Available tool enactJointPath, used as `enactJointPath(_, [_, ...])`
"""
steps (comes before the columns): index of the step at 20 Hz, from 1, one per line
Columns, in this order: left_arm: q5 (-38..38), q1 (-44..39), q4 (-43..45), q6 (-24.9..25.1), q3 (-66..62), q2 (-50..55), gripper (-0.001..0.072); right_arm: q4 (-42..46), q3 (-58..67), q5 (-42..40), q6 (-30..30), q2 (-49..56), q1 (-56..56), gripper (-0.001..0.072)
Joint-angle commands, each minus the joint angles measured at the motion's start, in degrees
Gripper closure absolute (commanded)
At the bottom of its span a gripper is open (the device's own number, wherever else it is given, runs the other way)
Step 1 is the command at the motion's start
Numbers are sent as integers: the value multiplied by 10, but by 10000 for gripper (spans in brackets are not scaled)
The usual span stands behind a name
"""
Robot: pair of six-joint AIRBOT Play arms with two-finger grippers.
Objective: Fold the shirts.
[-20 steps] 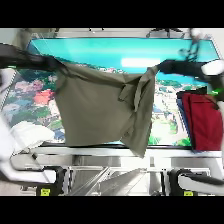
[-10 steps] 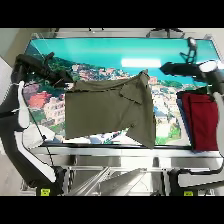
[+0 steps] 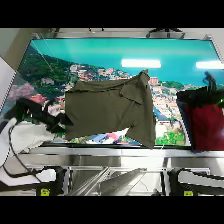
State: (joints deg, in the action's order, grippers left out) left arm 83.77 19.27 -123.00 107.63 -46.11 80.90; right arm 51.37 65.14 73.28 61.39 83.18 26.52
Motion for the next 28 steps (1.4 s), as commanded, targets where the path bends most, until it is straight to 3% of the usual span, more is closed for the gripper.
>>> enactJointPath(1, [-88,11,5,21,127,-66,13,-20,-95,5,-19,-5,15,417])
enactJointPath(6, [-152,11,-9,32,134,-74,13,-40,-165,-59,-52,-5,-53,417])
enactJointPath(11, [-72,11,-15,37,48,-85,13,-41,-166,-127,-52,-5,-118,417])
enactJointPath(14, [-71,11,-14,37,28,-108,13,-41,-166,-171,-53,13,-153,418])
enactJointPath(21, [-70,11,40,35,30,-117,13,-79,-163,-176,-73,30,-173,419])
enactJointPath(22, [-71,11,47,31,30,-117,13,-82,-162,-180,-76,32,-173,427])
enactJointPath(23, [-71,11,49,29,30,-117,13,-81,-162,-183,-77,35,-173,517])
enactJointPath(24, [-72,11,49,29,30,-117,13,-81,-162,-189,-77,40,-173,557])
enactJointPath(28, [-75,11,50,29,30,-117,14,-132,-155,-183,-104,60,-173,557])
